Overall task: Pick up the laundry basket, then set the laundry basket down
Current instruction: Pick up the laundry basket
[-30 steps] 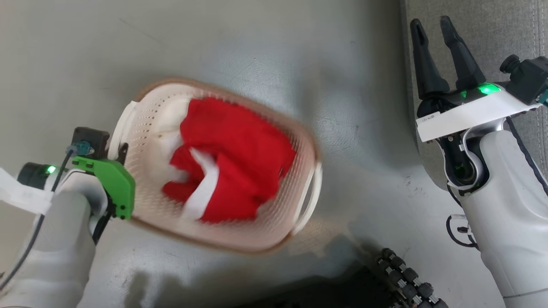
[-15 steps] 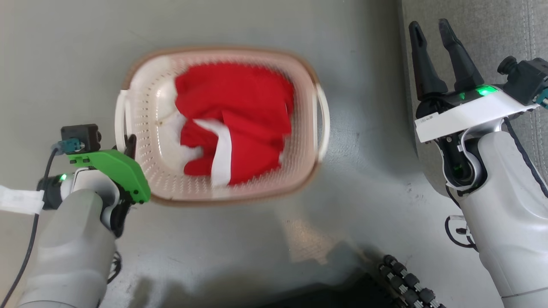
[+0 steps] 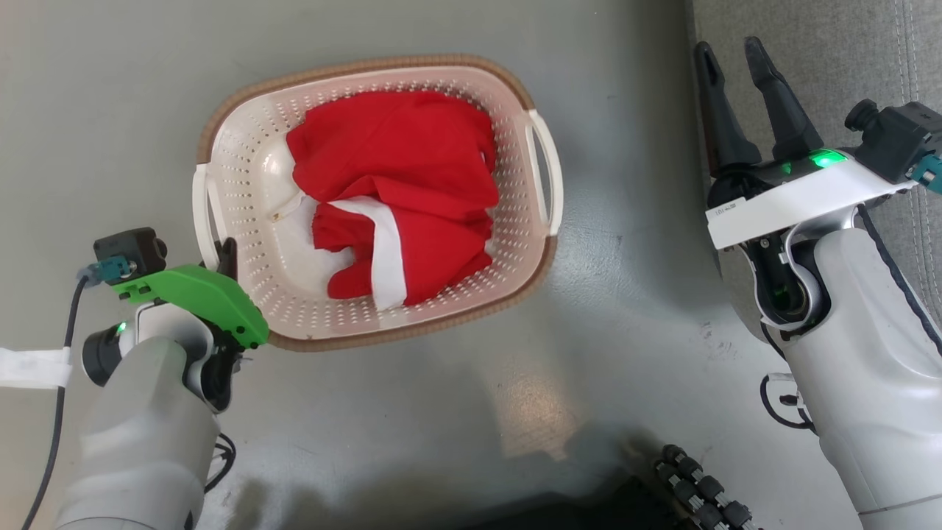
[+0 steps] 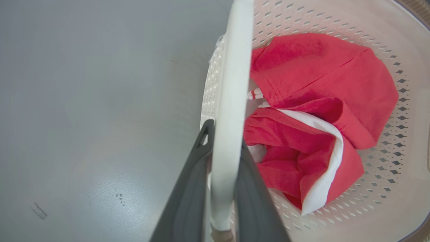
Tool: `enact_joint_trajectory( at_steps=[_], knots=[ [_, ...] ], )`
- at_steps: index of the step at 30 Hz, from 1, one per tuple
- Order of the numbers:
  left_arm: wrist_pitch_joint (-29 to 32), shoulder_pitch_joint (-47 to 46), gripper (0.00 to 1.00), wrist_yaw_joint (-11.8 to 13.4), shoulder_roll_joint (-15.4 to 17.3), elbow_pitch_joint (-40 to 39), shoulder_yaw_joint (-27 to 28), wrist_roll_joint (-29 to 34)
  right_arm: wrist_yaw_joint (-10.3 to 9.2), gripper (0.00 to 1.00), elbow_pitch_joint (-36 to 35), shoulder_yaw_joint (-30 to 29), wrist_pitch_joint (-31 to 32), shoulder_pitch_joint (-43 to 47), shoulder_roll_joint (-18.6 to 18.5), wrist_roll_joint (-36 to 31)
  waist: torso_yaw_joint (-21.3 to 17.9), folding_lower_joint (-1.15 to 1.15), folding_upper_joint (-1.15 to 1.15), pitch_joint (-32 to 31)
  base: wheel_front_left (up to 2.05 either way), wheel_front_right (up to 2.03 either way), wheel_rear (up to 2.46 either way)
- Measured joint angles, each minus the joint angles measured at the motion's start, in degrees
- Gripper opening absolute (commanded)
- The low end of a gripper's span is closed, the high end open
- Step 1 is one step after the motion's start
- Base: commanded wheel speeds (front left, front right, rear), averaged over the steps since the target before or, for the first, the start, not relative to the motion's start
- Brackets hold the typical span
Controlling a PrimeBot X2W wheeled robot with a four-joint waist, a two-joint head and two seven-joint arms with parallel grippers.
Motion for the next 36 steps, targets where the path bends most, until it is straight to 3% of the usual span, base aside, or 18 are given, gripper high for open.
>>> enact_joint_trajectory(
  at_steps=[28,29,30,31,32,36],
  knots=[
    [-0.74,-1.53,0.0,0.0,-1.18,3.87,-2.35,-1.16,0.0,1.0,0.11,0.6,-0.01,0.0,-1.09,0.08,0.15,0.0,0.0,0.59,0.0,0.0,0.0],
    [-0.74,-1.53,0.05,0.0,-1.26,3.94,-2.4,-1.51,0.0,1.0,0.11,0.6,0.0,0.0,-1.15,0.08,0.22,0.0,0.0,0.6,0.0,0.0,0.0],
    [-0.74,-1.54,0.33,0.0,-1.34,4.03,-2.44,-1.63,0.0,1.0,0.13,0.6,0.0,0.0,-1.2,0.08,0.28,0.0,0.0,0.61,0.0,0.0,0.0],
    [-0.76,-1.55,0.7,-0.08,-1.37,4.07,-2.46,-1.81,0.0,1.0,0.15,0.62,0.0,0.0,-1.21,0.08,0.35,0.0,0.0,0.6,0.0,0.0,0.0],
    [-1.0,-1.58,1.0,-0.1,-1.42,4.07,-2.53,-2.0,0.0,1.0,0.18,0.63,-0.01,0.0,-1.21,0.08,0.41,0.0,0.0,0.59,0.0,0.0,0.0],
    [-1.23,-1.88,1.0,-0.11,-1.72,4.48,-2.7,-2.05,0.0,1.0,0.4,0.64,0.0,-0.01,-1.24,0.08,0.65,0.0,0.0,0.47,0.0,0.0,0.0]
  ],
)
